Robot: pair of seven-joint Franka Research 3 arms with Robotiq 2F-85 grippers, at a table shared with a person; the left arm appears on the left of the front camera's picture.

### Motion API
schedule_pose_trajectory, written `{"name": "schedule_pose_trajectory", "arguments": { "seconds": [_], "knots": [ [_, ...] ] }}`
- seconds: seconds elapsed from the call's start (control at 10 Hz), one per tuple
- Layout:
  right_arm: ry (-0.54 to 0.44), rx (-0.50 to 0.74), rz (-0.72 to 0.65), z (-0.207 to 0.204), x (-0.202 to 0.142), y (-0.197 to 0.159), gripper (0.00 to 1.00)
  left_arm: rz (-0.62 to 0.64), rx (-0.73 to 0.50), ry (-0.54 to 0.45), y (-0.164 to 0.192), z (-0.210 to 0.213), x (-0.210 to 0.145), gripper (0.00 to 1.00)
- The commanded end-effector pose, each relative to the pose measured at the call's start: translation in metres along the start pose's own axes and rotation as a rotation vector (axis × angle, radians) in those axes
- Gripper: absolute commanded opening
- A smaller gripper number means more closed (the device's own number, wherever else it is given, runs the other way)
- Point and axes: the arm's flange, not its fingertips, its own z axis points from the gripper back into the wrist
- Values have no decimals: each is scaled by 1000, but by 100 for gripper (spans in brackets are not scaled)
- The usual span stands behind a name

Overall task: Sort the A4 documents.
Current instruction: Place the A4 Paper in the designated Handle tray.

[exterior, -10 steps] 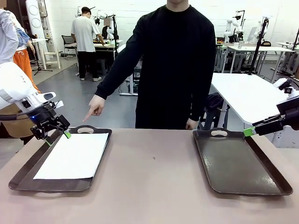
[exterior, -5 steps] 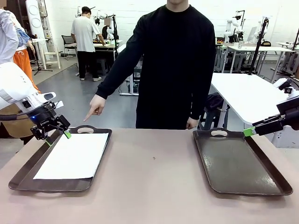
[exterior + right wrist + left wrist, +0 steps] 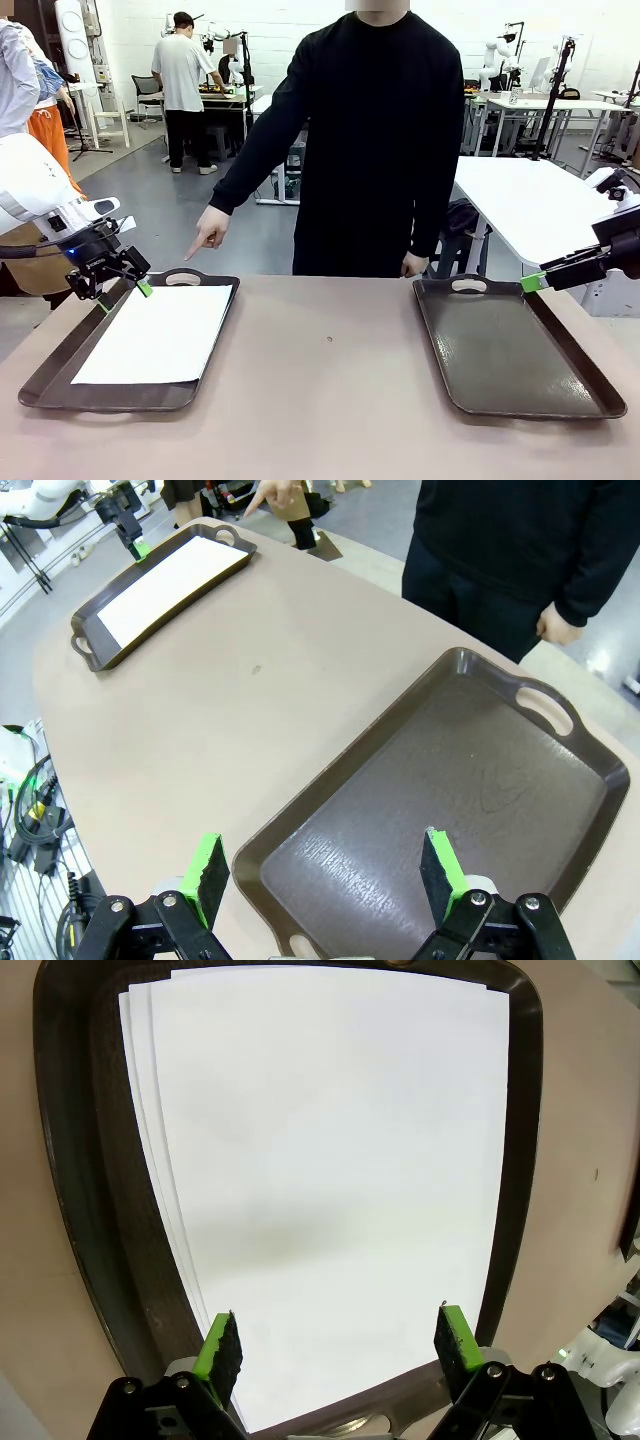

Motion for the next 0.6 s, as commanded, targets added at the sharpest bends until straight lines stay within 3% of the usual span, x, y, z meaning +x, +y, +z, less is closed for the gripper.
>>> {"name": "schedule_pose_trajectory", "arguments": {
  "seconds": [0.0,0.5],
  "knots": [
    [-27,19,8,-5,0,-4,100,-16,1,-1,0,1,0,100],
    [-27,19,8,-5,0,-4,100,-16,1,-1,0,1,0,100]
  ]
}}
